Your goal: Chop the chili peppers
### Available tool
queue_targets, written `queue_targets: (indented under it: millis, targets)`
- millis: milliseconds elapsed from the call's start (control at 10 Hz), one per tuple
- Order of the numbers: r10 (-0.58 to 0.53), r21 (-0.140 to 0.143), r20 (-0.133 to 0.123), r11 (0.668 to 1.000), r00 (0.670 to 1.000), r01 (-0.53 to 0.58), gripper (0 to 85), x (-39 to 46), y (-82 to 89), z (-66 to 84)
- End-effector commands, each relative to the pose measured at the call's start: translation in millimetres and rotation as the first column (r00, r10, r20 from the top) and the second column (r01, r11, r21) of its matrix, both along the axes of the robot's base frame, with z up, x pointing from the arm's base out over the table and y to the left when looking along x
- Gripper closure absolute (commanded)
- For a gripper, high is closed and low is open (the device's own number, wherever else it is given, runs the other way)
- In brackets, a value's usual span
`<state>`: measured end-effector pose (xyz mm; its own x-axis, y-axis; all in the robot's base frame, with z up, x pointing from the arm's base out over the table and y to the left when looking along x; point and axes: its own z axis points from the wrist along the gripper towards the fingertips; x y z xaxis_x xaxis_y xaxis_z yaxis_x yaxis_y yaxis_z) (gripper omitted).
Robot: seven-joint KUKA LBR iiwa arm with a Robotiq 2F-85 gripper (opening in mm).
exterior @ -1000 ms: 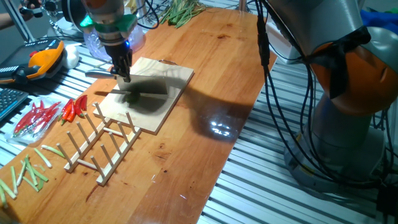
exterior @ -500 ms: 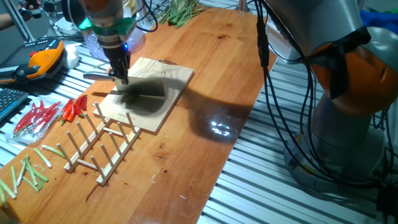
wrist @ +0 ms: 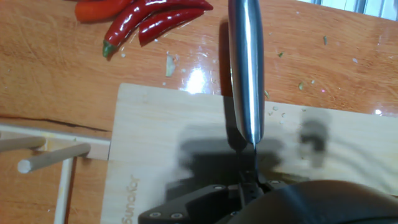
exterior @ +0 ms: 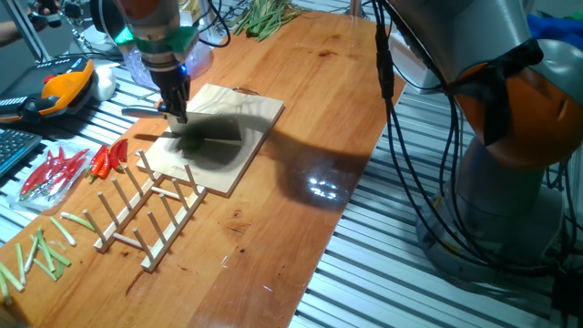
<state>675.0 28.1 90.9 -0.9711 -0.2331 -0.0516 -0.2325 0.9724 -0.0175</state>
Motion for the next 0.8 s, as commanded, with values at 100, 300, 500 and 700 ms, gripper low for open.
queue_targets:
  millis: [100,300,500,700]
  targets:
    - [0.003,0.007,0.014,1.000,1.000,-0.003,85.0,-3.7,-4.1,-1.7]
    - [0.000,0.011,0.017,1.000,1.000,0.000,85.0,-6.9,-8.3,-6.2]
    - [-0.002,0.031,0.046,1.000,0.999,0.001,85.0,-10.3,-9.8,-14.2]
    - [-0.005,0.033,0.012,0.999,1.000,0.004,85.0,-5.2,-3.9,-0.4]
